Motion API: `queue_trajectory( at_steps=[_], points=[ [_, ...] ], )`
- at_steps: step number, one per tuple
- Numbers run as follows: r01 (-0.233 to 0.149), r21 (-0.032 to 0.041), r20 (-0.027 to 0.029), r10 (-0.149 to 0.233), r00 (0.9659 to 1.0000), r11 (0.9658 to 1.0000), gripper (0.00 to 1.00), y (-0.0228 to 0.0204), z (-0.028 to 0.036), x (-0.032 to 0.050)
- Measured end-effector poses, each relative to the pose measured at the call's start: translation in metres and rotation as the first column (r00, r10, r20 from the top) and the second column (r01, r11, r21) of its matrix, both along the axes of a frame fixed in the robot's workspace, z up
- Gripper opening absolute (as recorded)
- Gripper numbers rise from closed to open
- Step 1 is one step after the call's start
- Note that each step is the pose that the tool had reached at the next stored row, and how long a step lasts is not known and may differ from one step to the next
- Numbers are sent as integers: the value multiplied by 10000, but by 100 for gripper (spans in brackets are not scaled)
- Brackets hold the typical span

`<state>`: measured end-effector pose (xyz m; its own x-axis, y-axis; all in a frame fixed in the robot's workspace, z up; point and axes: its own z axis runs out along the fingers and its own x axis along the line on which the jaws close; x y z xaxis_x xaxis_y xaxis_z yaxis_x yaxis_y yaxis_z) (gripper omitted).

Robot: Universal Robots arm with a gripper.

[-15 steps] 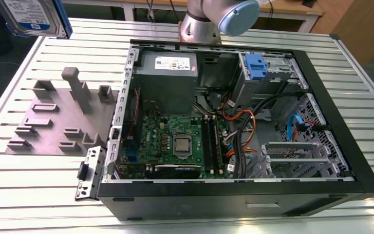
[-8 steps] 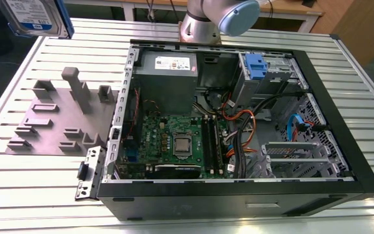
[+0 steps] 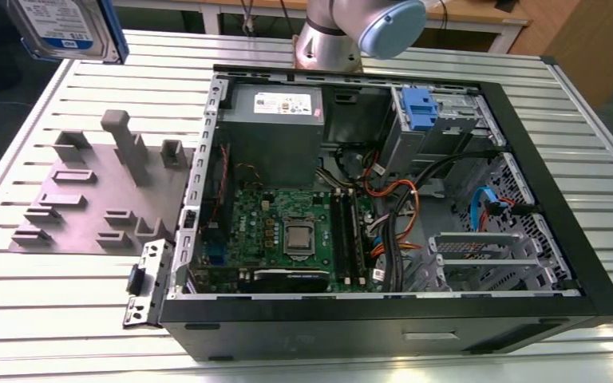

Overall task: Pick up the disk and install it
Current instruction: 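Pick up the disk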

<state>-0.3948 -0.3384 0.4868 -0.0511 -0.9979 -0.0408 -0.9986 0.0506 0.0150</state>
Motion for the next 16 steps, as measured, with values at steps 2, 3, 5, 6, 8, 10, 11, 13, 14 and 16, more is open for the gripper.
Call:
queue_trajectory(
  at_steps=[2, 3, 5, 6, 8, 10, 11, 13, 14, 16],
  points=[
    [0, -1, -3, 0, 10000, 10000, 36, 0, 1, 16],
    [0, 0, -3, 0, 10000, 10000, 36, 0, 0, 23],
    [0, 0, -5, 0, 10000, 10000, 36, 0, 0, 34],
    [0, 0, -6, 0, 10000, 10000, 36, 0, 1, 40],
    [0, 0, -7, 0, 10000, 10000, 36, 0, 0, 51],
    [0, 0, -9, 0, 10000, 10000, 36, 0, 0, 60],
    [0, 0, -9, 0, 10000, 10000, 36, 0, 0, 64],
    [0, -1, -12, 0, 10000, 10000, 36, 0, 1, 74],
    [-1, 0, -14, 1, 10000, 10000, 36, 0, 0, 81],
    [-1, -1, -29, 1, 10000, 10000, 36, 0, 2, 100]
  ],
)
